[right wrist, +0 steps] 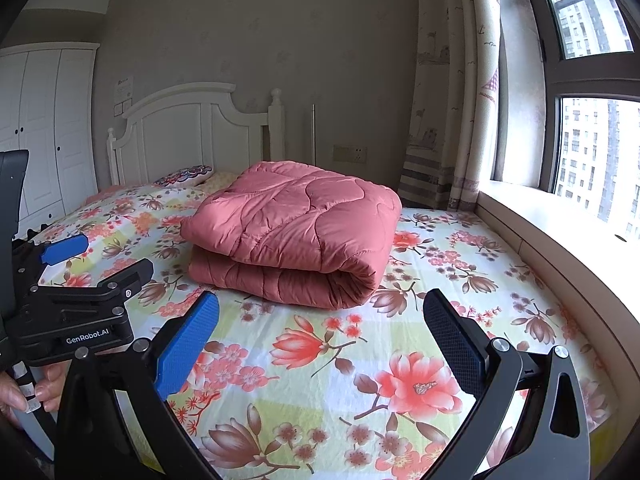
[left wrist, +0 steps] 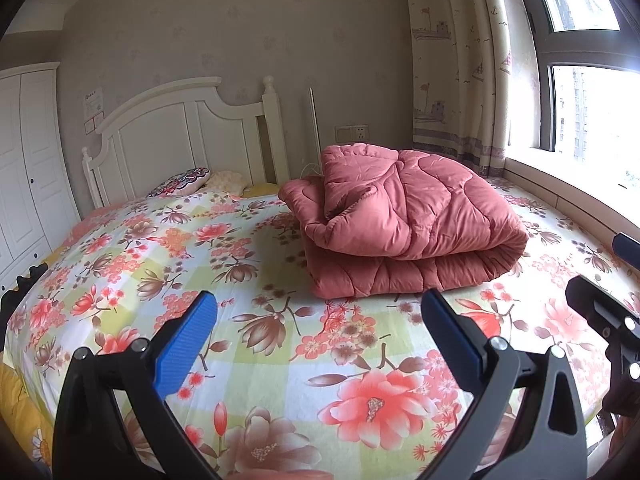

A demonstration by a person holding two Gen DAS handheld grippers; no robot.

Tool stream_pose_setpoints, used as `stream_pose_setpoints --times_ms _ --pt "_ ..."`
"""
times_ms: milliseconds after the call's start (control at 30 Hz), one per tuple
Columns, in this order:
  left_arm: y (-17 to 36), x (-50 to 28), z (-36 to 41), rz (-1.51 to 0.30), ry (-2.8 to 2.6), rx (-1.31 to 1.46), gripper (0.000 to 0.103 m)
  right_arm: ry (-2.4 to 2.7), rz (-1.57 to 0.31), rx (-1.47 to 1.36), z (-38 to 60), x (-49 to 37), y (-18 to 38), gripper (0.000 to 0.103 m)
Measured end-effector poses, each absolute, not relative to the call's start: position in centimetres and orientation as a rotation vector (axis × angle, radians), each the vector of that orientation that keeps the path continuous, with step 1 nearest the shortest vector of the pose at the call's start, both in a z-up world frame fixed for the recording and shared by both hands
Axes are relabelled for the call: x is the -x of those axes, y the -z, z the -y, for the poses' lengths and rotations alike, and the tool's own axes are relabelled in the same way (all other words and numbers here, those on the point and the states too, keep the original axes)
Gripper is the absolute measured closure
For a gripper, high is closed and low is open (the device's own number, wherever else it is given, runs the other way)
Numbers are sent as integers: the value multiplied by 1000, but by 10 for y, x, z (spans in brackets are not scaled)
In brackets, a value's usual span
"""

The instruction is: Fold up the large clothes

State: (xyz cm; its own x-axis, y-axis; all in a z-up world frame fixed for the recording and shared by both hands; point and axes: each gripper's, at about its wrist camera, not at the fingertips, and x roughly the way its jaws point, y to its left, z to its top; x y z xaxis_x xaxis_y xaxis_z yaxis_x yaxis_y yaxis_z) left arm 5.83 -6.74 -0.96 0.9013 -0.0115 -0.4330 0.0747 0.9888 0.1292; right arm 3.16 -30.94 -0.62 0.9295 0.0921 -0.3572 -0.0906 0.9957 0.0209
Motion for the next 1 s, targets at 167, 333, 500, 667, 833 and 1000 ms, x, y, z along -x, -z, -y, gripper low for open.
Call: stream_pose_setpoints --times_ms 167,333,500,667,833,1000 --pt "12 -59 66 -451 47 -146 2 -93 -370 -5 309 -32 7 5" --pt "13 -59 65 -454 46 -146 2 -95 -373 -3 307 -33 9 5" --pt "15 -59 64 -460 46 -146 2 -97 -379 -3 306 -33 11 5" --pt "17 -59 62 -465 46 -146 2 -99 -386 -1 305 -34 13 5" --pt "19 -60 61 -470 45 -148 2 -102 -391 1 304 -34 14 5" --pt "20 -60 62 -473 45 -149 2 -101 -392 1 303 -35 14 5"
